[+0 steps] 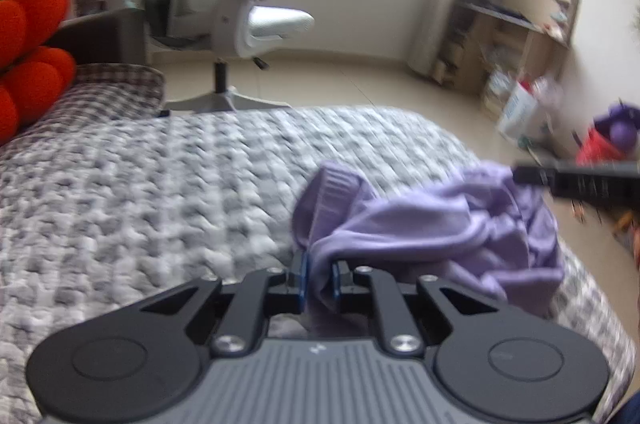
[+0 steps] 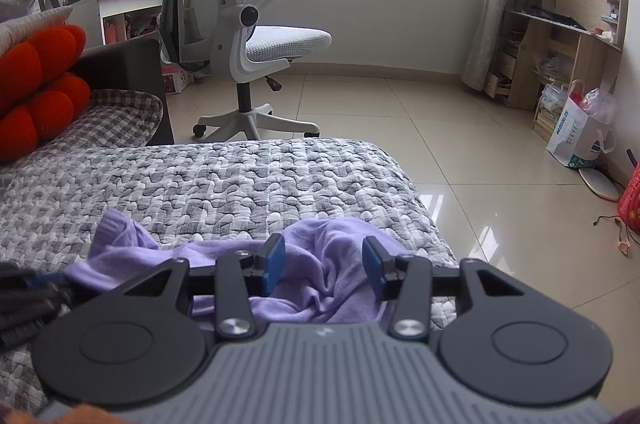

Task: Fold clothes

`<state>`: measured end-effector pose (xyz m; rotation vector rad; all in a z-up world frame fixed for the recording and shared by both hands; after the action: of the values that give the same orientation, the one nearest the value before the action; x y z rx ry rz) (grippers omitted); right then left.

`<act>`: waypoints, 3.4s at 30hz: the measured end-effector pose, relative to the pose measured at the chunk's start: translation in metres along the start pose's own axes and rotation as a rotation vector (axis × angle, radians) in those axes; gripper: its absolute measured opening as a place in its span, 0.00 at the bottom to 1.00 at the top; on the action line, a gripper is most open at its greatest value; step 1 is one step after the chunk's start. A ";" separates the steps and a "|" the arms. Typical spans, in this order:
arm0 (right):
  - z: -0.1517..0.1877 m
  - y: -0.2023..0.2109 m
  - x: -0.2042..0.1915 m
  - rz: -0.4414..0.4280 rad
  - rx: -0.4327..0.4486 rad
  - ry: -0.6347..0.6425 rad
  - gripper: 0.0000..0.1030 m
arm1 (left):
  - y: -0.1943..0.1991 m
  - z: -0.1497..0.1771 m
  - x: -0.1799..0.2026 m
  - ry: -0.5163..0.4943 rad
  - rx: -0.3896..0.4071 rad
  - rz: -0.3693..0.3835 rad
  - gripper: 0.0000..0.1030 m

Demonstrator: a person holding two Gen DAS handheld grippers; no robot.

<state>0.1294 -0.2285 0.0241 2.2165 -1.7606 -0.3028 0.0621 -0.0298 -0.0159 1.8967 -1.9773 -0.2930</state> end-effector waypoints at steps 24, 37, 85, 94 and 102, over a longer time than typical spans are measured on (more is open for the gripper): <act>0.003 0.000 -0.004 -0.010 -0.012 0.015 0.52 | 0.010 -0.007 -0.032 0.007 0.038 -0.120 0.43; 0.007 0.001 -0.006 -0.013 -0.021 0.030 0.59 | 0.003 -0.002 -0.041 0.039 -0.013 -0.143 0.46; 0.038 -0.013 -0.027 -0.133 -0.122 0.119 0.16 | 0.055 -0.061 -0.154 0.186 0.203 -0.365 0.01; -0.051 0.083 -0.024 -0.201 0.535 0.028 0.14 | 0.169 -0.116 -0.189 0.346 0.680 -0.447 0.01; -0.072 0.124 -0.011 -0.293 0.721 -0.071 0.14 | 0.238 -0.156 -0.153 0.268 0.827 -0.358 0.01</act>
<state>0.0384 -0.2361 0.1352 2.9975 -1.7606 0.2477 -0.0885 0.1547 0.2018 2.5982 -1.6859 0.7712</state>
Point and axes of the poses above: each gripper's, at about its wrist camera, not at the fingertips, and y roughly against the way its jaws point, x to its right, z to its underside, the point moved 6 cm from there along -y, roughly the way its jaws point, and after that the axes turned 12 degrees about x, right-handed, at the moved point
